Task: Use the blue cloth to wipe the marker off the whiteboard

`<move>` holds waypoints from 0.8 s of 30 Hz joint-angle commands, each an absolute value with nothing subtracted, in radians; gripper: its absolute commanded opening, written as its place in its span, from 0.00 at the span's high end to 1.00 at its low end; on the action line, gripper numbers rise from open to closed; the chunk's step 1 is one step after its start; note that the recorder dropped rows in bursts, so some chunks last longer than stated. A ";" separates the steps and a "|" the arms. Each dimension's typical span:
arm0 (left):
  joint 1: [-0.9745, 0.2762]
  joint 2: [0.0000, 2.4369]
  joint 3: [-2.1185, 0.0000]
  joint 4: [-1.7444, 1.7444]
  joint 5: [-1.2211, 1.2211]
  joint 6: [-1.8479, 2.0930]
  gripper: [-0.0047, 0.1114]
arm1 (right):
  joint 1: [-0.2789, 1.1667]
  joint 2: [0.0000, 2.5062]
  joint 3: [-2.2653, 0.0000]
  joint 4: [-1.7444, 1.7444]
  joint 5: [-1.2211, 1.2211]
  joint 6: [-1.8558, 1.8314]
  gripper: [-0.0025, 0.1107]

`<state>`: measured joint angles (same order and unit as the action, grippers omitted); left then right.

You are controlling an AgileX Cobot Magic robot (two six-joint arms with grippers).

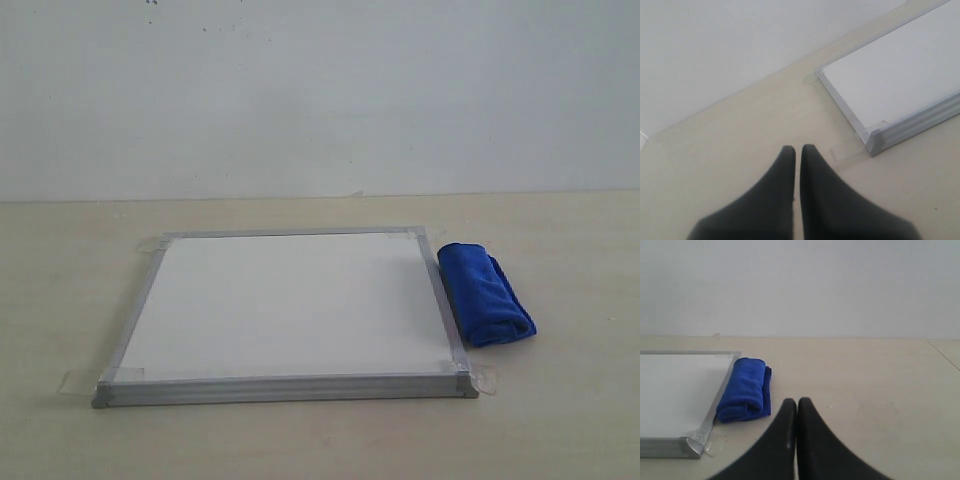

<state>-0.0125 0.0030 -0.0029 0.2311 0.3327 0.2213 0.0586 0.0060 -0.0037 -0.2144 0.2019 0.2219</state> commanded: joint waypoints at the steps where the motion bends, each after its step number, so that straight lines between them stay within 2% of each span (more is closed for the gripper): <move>1: -0.010 0.000 0.000 0.229 0.328 0.227 0.93 | 0.050 0.000 0.000 -0.209 0.231 0.226 0.98; 9: -0.010 0.000 0.000 0.229 0.328 0.227 0.93 | 0.050 0.000 0.000 -0.167 0.290 0.213 0.98; 14: -0.010 0.000 0.000 0.229 0.328 0.227 0.93 | 0.050 0.000 0.000 -0.028 0.327 0.029 0.98; 24: -0.010 0.000 0.000 0.229 0.328 0.227 0.93 | 0.050 0.000 0.000 0.017 0.327 0.022 0.98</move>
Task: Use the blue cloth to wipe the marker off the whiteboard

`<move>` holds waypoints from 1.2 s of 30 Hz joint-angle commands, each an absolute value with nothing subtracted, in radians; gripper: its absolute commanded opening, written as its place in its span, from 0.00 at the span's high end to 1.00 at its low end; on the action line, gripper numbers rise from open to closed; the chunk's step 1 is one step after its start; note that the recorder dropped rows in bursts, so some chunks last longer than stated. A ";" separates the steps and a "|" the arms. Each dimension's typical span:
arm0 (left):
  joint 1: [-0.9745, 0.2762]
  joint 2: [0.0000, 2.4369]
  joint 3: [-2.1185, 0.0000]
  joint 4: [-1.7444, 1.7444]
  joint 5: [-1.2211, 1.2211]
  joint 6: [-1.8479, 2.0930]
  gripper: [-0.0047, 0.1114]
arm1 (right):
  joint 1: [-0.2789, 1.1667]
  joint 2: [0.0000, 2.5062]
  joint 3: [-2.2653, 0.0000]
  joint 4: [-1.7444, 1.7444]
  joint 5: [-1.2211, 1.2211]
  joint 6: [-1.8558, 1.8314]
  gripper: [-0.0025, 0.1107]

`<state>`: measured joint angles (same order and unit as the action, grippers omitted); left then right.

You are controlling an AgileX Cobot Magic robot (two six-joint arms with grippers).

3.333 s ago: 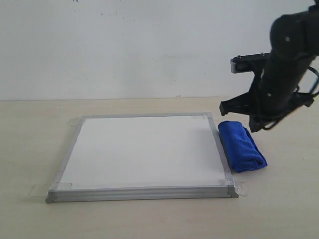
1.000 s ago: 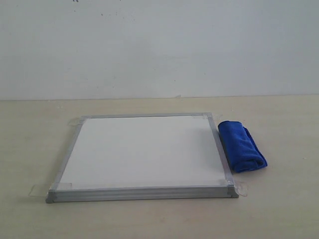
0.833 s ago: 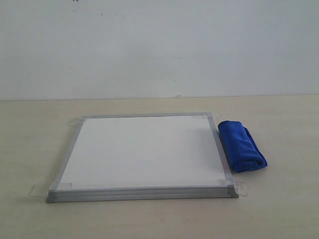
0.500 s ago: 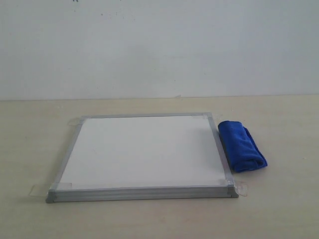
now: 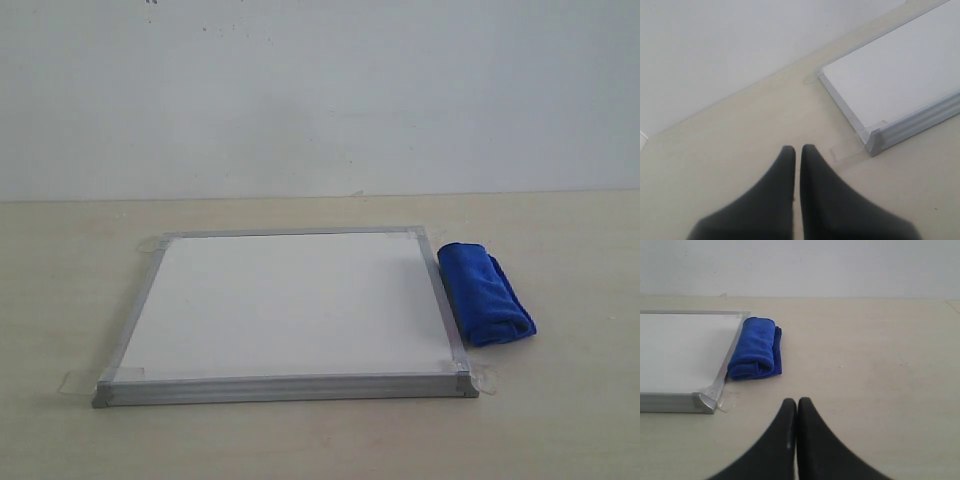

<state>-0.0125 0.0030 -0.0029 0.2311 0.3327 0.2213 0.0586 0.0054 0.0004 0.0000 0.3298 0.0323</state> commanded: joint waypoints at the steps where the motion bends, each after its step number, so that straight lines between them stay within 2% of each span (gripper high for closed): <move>1: -0.010 0.000 0.000 0.229 0.328 0.227 0.93 | 0.050 0.000 0.000 0.017 0.327 0.017 0.98; 36: -0.010 0.000 0.000 0.229 0.328 0.227 0.93 | 0.050 0.000 0.000 0.017 0.338 -0.007 0.98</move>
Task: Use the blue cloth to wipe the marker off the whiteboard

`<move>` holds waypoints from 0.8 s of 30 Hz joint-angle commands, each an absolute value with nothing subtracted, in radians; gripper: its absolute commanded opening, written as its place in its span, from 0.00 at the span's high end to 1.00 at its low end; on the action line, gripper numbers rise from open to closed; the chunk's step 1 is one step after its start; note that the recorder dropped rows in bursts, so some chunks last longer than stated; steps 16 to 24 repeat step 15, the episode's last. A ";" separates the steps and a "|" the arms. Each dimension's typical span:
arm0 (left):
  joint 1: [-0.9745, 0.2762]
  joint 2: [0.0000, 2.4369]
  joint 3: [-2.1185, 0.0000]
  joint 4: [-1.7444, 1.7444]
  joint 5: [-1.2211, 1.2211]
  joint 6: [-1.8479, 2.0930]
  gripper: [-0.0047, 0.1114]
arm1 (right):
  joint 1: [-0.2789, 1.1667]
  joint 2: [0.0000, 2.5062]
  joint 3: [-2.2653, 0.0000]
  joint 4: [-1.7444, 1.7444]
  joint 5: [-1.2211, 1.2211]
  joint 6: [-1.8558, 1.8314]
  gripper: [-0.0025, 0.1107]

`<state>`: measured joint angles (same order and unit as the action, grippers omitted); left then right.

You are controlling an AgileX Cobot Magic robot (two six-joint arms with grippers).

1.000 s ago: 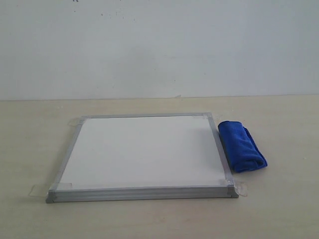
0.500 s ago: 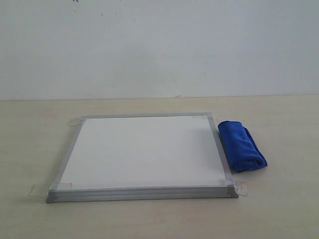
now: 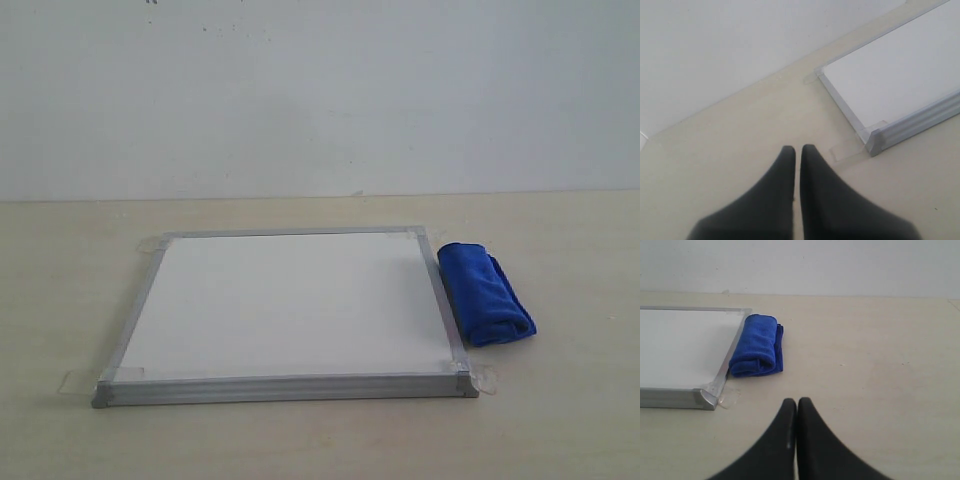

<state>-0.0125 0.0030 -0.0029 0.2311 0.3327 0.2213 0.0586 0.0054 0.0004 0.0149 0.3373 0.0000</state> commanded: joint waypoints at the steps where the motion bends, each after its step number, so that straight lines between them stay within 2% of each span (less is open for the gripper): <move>1: -0.010 0.000 0.000 0.229 0.328 0.227 0.93 | 0.050 0.000 0.000 0.017 0.338 -0.007 0.98; 24: -0.010 0.000 0.000 0.229 0.328 0.227 0.93 | 0.050 0.000 0.000 0.017 0.335 0.000 0.98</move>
